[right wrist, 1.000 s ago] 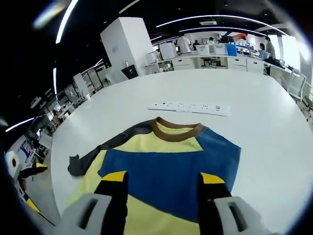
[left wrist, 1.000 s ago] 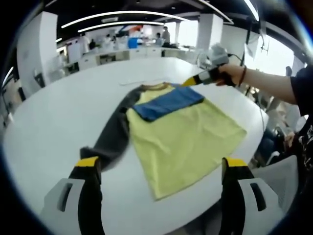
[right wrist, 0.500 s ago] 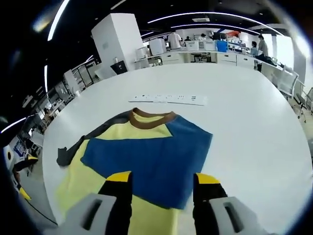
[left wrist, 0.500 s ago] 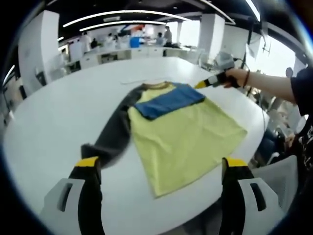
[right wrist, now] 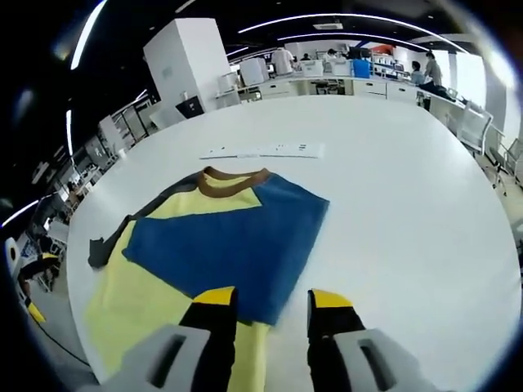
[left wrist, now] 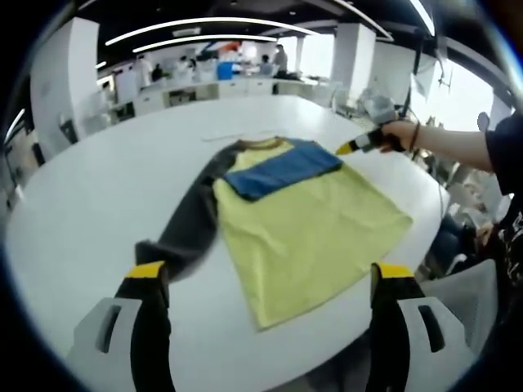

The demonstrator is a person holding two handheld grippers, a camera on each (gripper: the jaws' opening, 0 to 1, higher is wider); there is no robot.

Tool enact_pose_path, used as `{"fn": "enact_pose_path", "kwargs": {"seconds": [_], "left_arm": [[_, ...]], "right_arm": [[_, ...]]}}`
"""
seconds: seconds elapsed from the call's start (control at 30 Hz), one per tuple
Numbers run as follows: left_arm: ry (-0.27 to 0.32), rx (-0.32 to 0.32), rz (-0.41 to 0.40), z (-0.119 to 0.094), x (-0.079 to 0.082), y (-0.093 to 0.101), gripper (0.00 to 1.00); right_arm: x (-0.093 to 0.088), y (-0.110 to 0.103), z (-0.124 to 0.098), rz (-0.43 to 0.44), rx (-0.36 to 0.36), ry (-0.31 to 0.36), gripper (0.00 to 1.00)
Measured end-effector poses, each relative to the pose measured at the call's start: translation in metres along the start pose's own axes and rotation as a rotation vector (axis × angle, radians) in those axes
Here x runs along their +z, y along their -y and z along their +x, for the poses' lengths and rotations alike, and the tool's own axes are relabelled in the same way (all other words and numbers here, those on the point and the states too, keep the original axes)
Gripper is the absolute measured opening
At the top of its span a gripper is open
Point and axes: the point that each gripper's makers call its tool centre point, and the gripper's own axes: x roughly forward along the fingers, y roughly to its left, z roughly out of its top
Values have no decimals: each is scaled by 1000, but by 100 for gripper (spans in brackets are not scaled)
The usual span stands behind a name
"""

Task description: Fold the garment on the visible template until the final outline fits inside the template.

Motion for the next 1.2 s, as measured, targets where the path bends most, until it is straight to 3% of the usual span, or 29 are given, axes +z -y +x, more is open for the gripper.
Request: {"fn": "enact_pose_path", "kwargs": {"seconds": [0.4, 0.83, 1.2], "left_arm": [[2, 1, 0, 0, 1, 1, 99], [-3, 3, -3, -1, -2, 0, 99], [-5, 3, -4, -1, -1, -1, 98]], "right_arm": [[-16, 10, -3, -5, -10, -37, 19], [-29, 10, -2, -15, 4, -68, 15], [-27, 5, 6, -28, 27, -58, 7]]}}
